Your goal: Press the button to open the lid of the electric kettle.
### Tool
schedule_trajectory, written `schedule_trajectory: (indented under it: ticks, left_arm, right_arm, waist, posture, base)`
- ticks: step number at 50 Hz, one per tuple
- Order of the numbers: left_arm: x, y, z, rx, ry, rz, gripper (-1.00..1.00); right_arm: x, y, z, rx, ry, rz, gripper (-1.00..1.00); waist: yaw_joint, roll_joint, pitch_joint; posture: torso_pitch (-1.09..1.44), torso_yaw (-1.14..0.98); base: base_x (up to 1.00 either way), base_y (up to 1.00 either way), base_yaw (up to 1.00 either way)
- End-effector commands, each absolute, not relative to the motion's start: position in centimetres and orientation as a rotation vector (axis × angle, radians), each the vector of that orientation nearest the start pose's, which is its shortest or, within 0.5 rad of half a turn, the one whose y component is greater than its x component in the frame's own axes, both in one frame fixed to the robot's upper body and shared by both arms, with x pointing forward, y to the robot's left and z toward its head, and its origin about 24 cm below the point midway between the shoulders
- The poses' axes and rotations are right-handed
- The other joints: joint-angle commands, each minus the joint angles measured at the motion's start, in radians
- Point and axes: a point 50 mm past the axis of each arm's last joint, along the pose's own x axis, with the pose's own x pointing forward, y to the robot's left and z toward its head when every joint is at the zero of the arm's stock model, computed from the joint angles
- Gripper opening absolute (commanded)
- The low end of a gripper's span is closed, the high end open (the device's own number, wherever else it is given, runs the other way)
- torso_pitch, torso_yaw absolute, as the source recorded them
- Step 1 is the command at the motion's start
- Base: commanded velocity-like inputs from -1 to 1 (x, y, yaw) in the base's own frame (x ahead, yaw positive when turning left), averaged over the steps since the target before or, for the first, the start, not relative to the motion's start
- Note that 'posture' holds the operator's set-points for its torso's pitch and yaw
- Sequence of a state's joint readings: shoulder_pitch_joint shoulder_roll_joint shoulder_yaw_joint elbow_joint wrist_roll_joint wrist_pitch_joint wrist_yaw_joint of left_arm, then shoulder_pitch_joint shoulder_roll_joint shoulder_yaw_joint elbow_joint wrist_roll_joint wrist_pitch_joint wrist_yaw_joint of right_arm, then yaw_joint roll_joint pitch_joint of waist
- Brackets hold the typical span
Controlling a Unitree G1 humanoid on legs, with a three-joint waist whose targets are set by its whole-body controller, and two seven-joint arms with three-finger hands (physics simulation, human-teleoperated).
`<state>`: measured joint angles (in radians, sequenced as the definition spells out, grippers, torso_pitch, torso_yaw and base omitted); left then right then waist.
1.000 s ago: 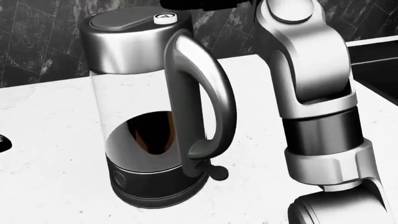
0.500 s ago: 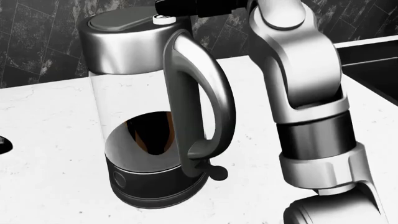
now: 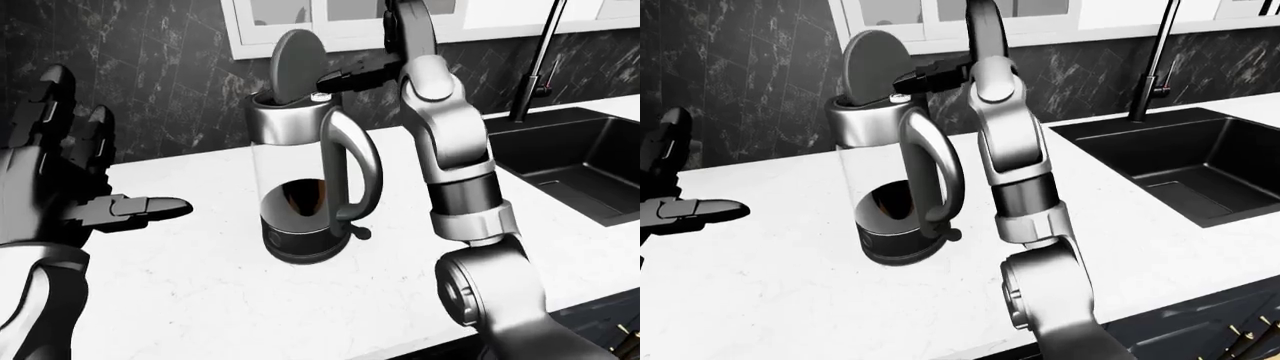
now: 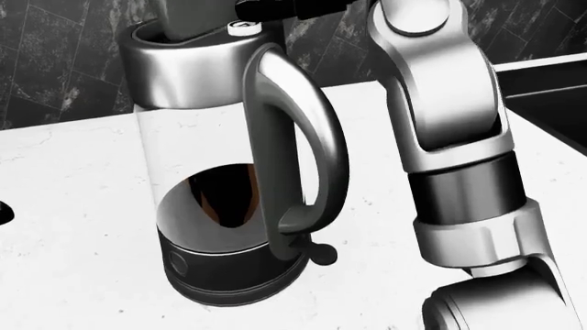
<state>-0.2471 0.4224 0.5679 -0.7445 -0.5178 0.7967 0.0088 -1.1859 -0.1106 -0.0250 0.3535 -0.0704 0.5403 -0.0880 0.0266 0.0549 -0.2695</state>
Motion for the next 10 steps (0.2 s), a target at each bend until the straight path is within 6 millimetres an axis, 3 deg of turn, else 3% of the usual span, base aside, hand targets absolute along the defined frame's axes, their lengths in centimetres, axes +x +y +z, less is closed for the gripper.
schedule_trajectory:
  ticks: [1, 10]
  left_arm:
    - [21.56, 25.07, 24.60, 0.044, -0.399, 0.127, 1.00]
    - [21.54, 25.05, 24.48, 0.045, -0.397, 0.128, 1.00]
  right_arm:
    - [37.78, -8.91, 32.68, -0.234, -0.387, 0.041, 1.00]
    - [37.63, -8.59, 32.76, -0.278, -0.396, 0.082, 1.00]
  waist:
    - [-0.001, 0.005, -0.008]
    - [-0.002, 0.005, -0.009]
  posture:
    - [-0.40, 0.00]
    - [-0.40, 0.00]
  base:
    - [0.00, 0.00, 0.00]
    - [0.00, 0.00, 0.00]
